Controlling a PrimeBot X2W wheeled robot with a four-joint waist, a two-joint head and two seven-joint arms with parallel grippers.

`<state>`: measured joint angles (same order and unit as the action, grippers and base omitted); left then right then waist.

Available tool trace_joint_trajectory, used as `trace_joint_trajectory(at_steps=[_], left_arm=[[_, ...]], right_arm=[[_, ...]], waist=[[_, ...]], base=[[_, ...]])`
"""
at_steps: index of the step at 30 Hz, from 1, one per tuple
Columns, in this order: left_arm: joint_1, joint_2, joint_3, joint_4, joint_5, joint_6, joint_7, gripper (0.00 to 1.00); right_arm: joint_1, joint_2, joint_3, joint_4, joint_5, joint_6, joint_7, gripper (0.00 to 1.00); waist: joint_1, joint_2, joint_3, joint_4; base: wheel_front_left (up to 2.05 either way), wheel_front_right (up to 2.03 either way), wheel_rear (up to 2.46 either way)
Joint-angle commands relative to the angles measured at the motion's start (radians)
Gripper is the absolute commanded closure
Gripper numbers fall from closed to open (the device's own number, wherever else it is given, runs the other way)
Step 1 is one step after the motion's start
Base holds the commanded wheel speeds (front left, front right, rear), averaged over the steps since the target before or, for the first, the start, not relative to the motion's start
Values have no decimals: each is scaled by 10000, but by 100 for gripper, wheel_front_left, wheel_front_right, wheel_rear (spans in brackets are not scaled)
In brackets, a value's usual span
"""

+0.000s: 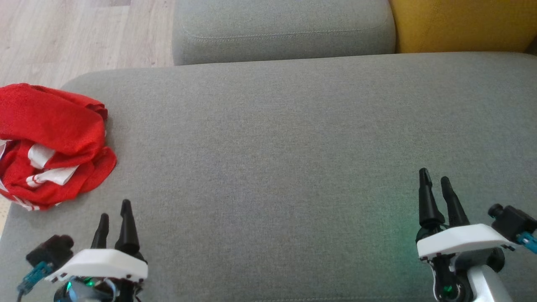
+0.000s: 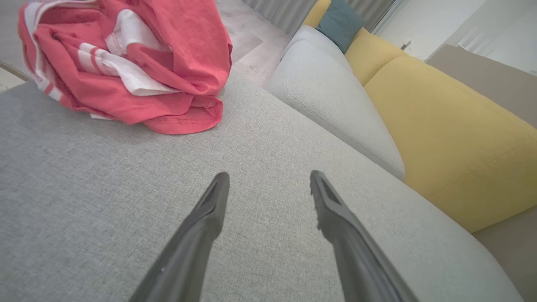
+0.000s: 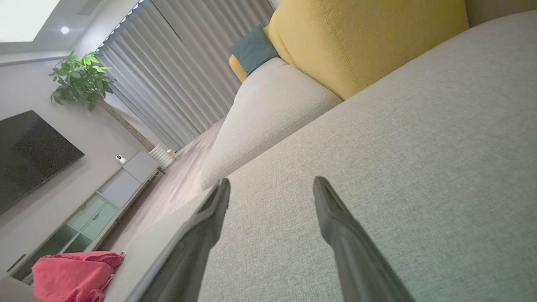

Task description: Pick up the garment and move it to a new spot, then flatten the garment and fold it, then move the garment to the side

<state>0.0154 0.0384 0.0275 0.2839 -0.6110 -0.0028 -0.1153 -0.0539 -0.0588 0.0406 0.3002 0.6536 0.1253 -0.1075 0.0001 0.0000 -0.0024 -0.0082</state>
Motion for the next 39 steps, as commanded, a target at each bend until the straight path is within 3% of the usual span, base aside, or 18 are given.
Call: trace_joint_trajectory(at_steps=[1,39], left_arm=[[-483,239,104,-407,345,50,-115,0],[-510,819,-761,-404,4849,981,-1196,0]], right_arm=[[-522,-163,220,-318,-325,39,-188,0],[-626,57,-52,-333,-5332,51,-1274,0]], waist=[[0,0,-1,-7],[-1,0,17,-155]], base=[[0,0,0],[0,0,0]])
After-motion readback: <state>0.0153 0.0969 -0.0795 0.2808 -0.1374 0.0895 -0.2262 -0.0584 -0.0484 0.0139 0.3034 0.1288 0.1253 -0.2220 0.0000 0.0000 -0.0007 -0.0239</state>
